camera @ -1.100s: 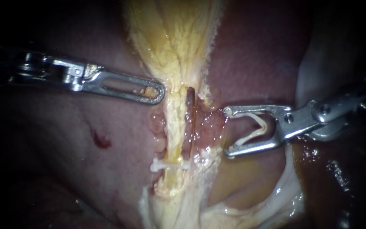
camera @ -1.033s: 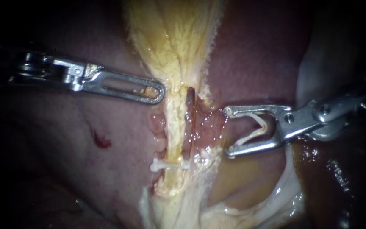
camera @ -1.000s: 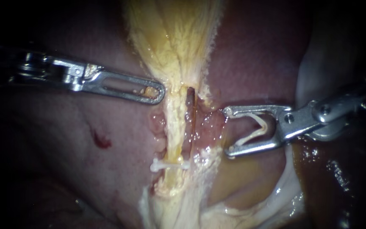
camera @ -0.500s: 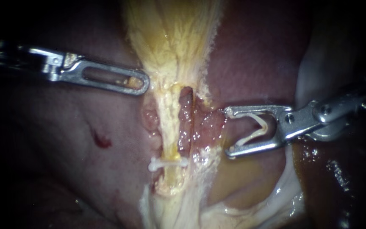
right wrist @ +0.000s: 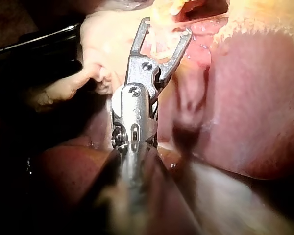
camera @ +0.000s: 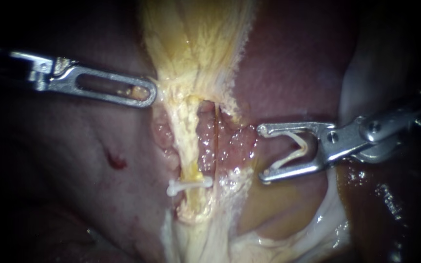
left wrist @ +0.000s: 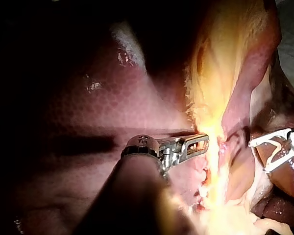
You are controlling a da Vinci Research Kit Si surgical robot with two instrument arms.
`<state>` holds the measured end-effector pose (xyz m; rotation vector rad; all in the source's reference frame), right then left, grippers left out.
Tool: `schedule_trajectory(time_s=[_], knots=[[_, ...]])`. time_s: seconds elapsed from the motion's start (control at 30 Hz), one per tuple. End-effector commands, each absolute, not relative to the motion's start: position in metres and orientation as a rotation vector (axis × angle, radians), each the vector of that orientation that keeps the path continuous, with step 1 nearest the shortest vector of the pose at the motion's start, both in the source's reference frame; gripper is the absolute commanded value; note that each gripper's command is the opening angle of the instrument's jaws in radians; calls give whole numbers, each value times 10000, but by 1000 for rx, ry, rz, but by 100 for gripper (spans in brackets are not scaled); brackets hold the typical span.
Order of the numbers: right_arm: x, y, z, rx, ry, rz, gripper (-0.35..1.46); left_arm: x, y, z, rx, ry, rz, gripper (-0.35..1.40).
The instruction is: Clipping second clip left tube
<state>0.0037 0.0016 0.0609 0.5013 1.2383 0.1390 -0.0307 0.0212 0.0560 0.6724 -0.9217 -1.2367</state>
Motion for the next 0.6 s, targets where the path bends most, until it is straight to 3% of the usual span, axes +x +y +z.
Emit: schedule_trajectory(time_s=[0.03, 0.6], knots=[[41, 13, 610, 508, 1242, 144, 50, -307, 213, 562, 672, -922, -1236, -35], [107, -20, 651, 583, 1239, 194, 50, -308, 213, 563, 671, -922, -1236, -35]])
